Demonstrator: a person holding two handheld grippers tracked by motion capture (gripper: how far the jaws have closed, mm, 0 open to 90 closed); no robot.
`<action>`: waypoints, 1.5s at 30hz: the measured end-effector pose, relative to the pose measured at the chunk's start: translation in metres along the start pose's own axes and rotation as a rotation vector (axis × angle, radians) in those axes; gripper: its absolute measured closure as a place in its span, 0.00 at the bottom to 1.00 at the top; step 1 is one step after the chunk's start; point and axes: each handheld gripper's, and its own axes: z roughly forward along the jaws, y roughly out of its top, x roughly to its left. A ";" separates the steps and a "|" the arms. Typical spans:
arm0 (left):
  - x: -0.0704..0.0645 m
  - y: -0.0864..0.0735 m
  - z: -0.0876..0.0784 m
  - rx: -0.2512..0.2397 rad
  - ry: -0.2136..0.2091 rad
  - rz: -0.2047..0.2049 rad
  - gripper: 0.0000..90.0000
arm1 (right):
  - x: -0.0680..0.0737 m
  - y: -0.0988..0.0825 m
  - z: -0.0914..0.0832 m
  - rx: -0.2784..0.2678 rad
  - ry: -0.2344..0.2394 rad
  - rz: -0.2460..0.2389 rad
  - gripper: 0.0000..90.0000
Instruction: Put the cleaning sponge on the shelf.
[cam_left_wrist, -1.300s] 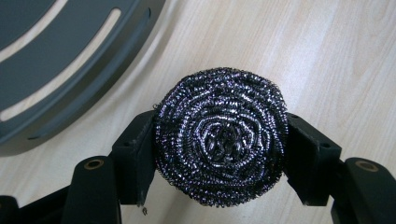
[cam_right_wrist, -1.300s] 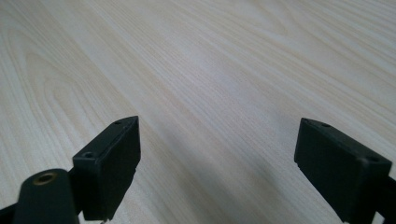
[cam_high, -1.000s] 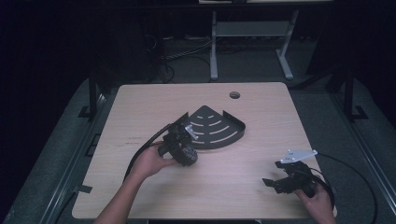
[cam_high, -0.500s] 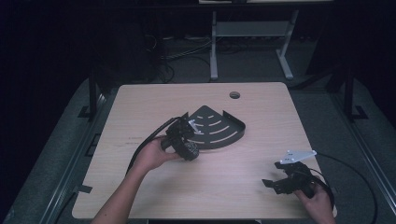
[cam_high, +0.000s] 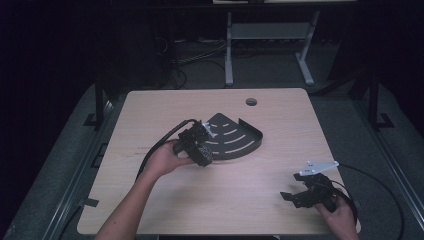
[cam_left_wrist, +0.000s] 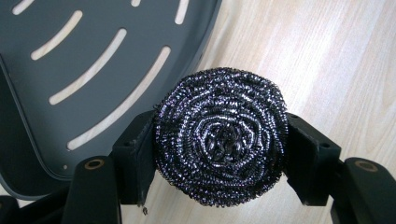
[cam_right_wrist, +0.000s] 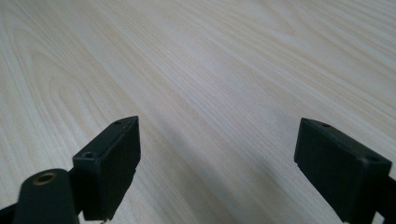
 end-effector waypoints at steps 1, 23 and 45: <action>0.000 0.001 0.000 0.002 0.002 0.004 0.38 | -0.001 0.000 0.000 -0.002 -0.002 -0.007 0.16; 0.010 0.018 -0.005 0.014 0.007 0.015 0.38 | 0.000 0.001 0.000 0.001 -0.001 -0.001 0.16; 0.028 0.040 -0.009 0.007 0.016 -0.006 0.37 | -0.001 0.000 0.000 0.002 -0.001 -0.008 0.16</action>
